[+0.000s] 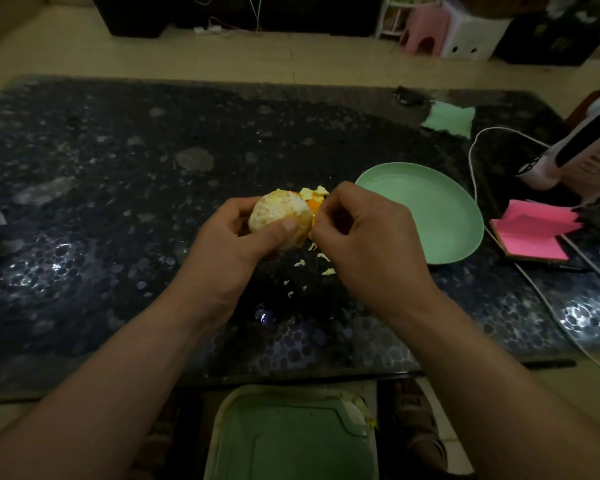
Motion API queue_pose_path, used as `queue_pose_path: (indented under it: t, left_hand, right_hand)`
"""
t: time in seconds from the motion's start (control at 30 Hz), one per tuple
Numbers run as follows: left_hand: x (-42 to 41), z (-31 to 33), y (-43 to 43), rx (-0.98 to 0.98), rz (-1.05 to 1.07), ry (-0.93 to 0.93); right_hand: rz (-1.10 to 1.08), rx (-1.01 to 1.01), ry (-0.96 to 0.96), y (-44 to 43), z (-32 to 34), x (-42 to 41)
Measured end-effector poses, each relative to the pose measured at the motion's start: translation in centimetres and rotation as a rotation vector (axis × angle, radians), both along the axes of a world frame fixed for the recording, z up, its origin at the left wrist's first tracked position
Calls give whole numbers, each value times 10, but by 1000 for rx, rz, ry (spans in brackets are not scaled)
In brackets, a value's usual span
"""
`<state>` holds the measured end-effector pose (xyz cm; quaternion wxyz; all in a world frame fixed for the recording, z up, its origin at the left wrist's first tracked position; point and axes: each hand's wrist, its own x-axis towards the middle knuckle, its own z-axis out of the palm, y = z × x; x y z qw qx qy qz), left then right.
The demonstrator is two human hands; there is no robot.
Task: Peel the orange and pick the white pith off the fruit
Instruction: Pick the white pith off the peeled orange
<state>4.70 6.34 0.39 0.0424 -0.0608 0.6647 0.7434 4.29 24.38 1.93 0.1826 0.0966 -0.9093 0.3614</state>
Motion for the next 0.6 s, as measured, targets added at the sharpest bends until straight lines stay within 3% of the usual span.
queue_pose_path:
  t: [0.3,0.6]
  left_hand:
    - [-3,-1,-5,183,-96,-95]
    - [-5,-4,-11,232,-126,-106]
  right_hand:
    - [25,-142,-88,3,4,-1]
    - [93,-265,-194,8,9,-1]
